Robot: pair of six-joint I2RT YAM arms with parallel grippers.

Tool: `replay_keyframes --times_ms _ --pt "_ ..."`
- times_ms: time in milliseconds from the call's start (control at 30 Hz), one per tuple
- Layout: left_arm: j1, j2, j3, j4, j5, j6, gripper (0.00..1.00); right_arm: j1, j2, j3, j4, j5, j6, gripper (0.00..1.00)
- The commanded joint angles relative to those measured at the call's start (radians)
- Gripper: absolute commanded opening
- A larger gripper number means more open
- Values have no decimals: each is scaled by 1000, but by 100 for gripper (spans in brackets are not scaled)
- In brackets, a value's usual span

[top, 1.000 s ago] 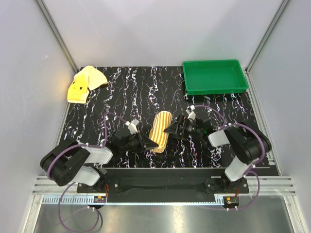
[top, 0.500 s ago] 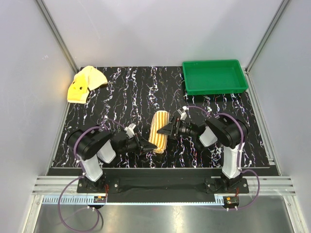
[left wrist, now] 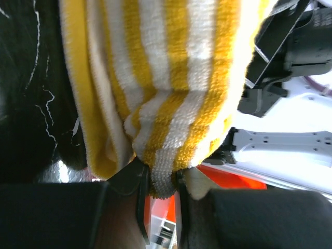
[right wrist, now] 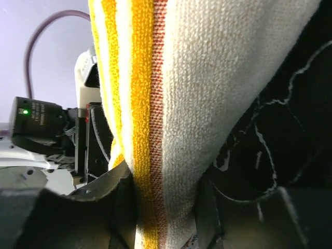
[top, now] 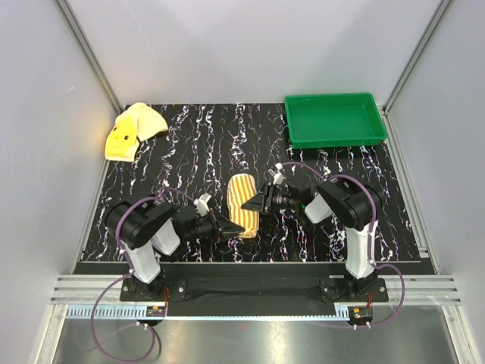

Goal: Roll the towels
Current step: Place the rolled towel into the container

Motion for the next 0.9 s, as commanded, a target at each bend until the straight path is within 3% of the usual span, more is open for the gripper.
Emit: replay_keyframes --times_ms 0,33,133,167,200,300,400,500,633,733,867 --pt "-5 -103 32 -276 3 139 6 48 -72 46 -176 0 -113 40" --pt "-5 -160 39 -327 -7 161 16 48 -95 55 -205 -5 -116 40" --pt "-4 -284 79 -546 -33 248 34 46 -159 97 -344 1 -166 36" --pt "-5 -318 98 -602 -43 270 48 43 -176 132 -385 3 -182 35" --pt "-4 -353 108 -708 -53 311 54 30 -193 150 -426 4 -196 34" --pt "-5 -511 153 -888 -107 403 71 -31 -250 233 -573 -12 -248 33" --pt "-5 -660 190 -1135 -164 478 82 -125 -308 344 -769 -40 -331 34" --pt "-4 -790 204 -1241 -204 526 86 -197 -345 494 -1004 -60 -446 35" --pt "-4 -856 170 -1246 -216 543 87 -352 -333 743 -1286 -92 -567 35" --pt "-4 -864 123 -1202 -215 543 87 -433 -272 908 -1397 -121 -615 35" --pt "-5 -840 80 -1150 -221 564 87 -602 -158 1075 -1419 -154 -610 36"
